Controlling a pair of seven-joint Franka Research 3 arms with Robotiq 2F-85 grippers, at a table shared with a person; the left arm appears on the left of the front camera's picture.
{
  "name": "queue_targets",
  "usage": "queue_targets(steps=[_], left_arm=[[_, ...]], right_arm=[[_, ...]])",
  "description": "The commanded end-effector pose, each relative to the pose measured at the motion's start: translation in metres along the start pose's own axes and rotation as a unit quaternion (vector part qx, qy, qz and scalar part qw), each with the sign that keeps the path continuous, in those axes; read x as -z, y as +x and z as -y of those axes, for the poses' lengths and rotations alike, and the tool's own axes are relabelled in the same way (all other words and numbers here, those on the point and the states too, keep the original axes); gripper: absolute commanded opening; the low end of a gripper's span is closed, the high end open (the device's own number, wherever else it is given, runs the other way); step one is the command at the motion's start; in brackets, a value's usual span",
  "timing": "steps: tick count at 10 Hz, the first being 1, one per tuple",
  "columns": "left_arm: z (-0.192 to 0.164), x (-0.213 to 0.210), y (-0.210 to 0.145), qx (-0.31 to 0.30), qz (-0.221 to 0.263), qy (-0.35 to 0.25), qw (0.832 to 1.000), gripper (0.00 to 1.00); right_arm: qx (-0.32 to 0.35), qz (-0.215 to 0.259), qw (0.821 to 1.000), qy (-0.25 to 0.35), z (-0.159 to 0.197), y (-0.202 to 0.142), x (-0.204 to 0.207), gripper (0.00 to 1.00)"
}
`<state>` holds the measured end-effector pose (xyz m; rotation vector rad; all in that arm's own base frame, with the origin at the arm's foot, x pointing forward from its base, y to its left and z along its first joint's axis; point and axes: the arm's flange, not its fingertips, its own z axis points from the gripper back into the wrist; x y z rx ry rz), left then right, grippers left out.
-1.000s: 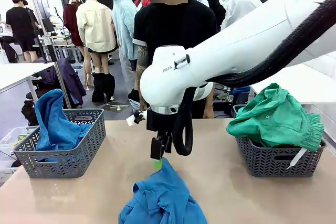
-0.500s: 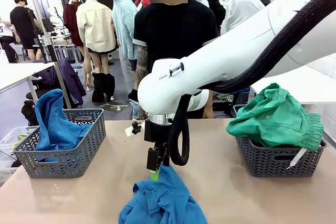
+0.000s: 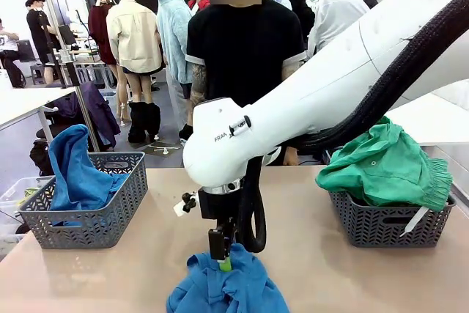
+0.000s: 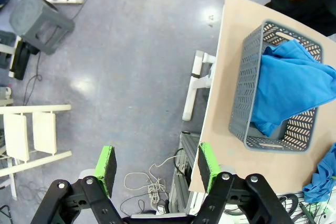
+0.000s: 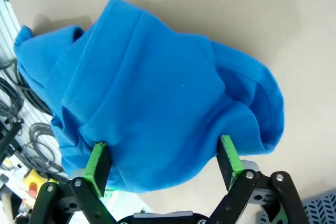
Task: Sort the tops and bottoms.
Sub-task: Lift clothes from the center of the table with your right hand.
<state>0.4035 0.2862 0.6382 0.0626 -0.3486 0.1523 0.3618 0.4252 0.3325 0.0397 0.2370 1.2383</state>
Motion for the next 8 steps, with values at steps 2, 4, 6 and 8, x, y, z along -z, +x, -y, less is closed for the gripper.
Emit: queue_targets(steps=[2,4,6,8], left_arm=[[0.0007,-0.0007,-0.0031,-0.003,-0.002,0.009,1.000,0.81],[0.0007,-0.0007,-0.0031,-0.003,-0.002,0.009,1.000,0.81],[0.0007,-0.0007,-0.0031,-0.003,-0.002,0.009,1.000,0.81],[0.0007,-0.0007,-0.0031,-0.003,-0.002,0.009,1.000,0.81]], right_arm=[[-0.012,-0.007,1.000,-0.007,-0.0020,0.0057,0.0007,0.82],[-0.015,0.000,1.000,-0.007,-0.0019,0.0019,0.0000,0.42],[-0.018,0.000,1.000,-0.007,-0.0017,0.0005,0.0000,0.03],[-0.021,-0.002,1.000,-0.007,-0.0014,-0.0006,0.0003,0.00]])
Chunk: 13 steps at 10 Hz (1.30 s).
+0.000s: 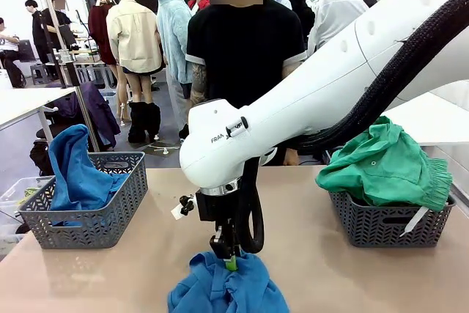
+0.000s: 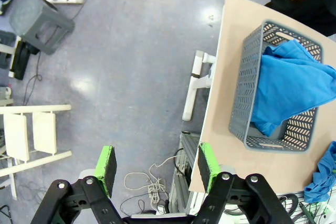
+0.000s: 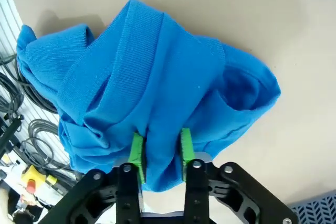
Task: Sort the tops and bottoms.
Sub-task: Lift clothes from the center of the table with your right hand.
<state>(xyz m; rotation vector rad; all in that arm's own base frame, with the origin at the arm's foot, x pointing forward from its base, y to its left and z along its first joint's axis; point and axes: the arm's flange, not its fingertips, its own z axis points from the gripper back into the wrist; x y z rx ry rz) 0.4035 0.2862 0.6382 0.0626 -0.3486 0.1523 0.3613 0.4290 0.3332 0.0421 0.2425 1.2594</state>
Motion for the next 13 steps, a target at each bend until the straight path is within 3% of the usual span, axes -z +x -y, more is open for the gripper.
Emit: queue_targets(steps=[1,8,11,13], left_arm=[[0.001,-0.001,-0.003,-0.003,-0.002,0.009,1.000,0.81],[0.001,-0.001,-0.003,-0.003,-0.002,0.009,1.000,0.81],[0.001,-0.001,-0.003,-0.003,-0.002,0.009,1.000,0.81],[0.001,-0.001,-0.003,-0.003,-0.002,0.009,1.000,0.81]], right_arm=[[-0.012,0.001,1.000,-0.007,0.001,-0.004,0.001,0.00],[-0.013,-0.017,1.000,-0.013,0.008,-0.023,-0.043,0.00],[0.046,0.033,0.996,-0.070,-0.006,-0.057,-0.119,0.00],[0.088,0.029,0.990,-0.105,-0.023,-0.074,-0.187,0.00]])
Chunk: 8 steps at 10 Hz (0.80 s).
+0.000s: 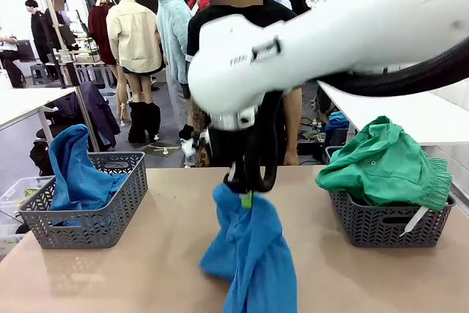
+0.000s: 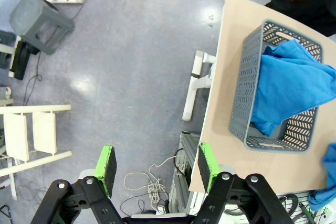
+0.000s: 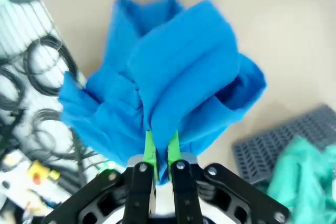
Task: Sort the tops and bottoms.
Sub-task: Lift clothes from the center of the table with your right hand.
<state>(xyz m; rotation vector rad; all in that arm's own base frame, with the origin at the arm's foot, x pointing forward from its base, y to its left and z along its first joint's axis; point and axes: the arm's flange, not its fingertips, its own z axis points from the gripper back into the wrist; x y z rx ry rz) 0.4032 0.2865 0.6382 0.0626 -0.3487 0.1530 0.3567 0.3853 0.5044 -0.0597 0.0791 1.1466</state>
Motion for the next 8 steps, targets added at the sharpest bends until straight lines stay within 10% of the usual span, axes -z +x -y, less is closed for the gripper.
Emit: queue_targets(steps=[1,8], left_arm=[[0.001,-0.001,-0.003,-0.003,-0.002,0.009,1.000,0.81],[0.001,-0.001,-0.003,-0.003,-0.002,0.009,1.000,0.81]], right_arm=[[0.028,-0.010,0.999,-0.039,-0.006,-0.011,-0.070,0.00],[0.141,0.119,0.975,-0.124,-0.046,-0.055,-0.359,0.00]])
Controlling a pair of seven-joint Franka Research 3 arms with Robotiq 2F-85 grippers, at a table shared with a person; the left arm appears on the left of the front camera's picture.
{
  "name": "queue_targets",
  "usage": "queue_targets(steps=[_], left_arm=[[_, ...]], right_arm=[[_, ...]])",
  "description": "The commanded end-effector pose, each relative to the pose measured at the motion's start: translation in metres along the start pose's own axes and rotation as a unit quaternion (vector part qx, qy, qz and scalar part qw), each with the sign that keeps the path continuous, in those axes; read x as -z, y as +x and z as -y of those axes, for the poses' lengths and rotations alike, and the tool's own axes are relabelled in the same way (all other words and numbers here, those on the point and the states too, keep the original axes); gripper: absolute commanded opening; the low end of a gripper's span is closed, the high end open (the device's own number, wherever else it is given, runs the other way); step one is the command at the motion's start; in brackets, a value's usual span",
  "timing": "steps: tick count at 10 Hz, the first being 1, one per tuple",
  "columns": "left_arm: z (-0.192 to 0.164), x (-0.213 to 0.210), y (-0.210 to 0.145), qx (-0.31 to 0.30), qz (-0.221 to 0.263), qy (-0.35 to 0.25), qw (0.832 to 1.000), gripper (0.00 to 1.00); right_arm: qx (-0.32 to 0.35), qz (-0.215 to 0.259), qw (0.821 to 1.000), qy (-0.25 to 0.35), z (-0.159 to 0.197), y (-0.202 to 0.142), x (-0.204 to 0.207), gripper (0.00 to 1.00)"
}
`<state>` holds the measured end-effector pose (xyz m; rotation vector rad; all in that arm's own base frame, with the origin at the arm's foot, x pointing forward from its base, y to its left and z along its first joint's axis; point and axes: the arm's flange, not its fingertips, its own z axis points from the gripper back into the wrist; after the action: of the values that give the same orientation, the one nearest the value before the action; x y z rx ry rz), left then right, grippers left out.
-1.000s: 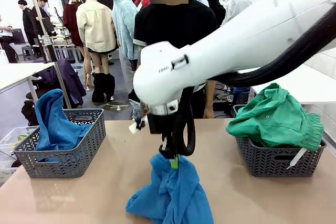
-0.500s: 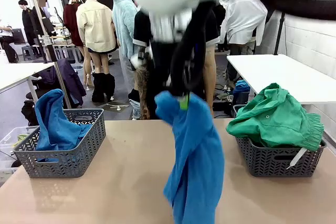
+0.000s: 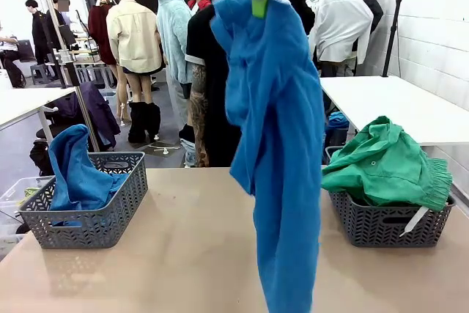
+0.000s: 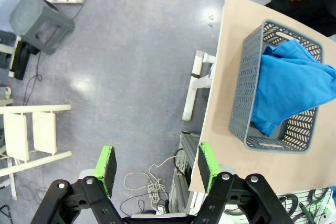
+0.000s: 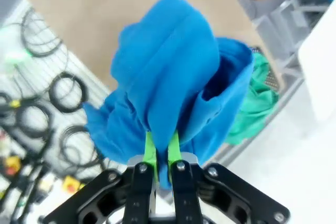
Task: Sort the tops and bottoms.
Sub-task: Lift clothes from the center of the table with your right hand.
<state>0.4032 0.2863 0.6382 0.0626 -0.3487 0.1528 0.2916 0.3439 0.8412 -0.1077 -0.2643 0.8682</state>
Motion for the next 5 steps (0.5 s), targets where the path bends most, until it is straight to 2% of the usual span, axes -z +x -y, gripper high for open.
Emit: queue_targets(steps=[1,2,3,5], left_arm=[[0.001,-0.001,-0.003,-0.003,-0.002,0.009,1.000,0.81],[0.001,-0.001,-0.003,-0.003,-0.002,0.009,1.000,0.81],[0.001,-0.001,-0.003,-0.003,-0.002,0.009,1.000,0.81],[0.001,-0.001,-0.003,-0.003,-0.002,0.009,1.000,0.81]], right_arm=[[0.010,0.003,0.999,-0.037,-0.010,0.051,-0.036,0.00],[0.025,0.005,0.999,-0.021,-0.002,0.060,-0.037,0.00],[0.003,0.014,1.000,-0.014,-0.001,0.011,-0.009,0.00],[0.003,0.014,1.000,-0.014,-0.001,0.011,-0.009,0.00]])
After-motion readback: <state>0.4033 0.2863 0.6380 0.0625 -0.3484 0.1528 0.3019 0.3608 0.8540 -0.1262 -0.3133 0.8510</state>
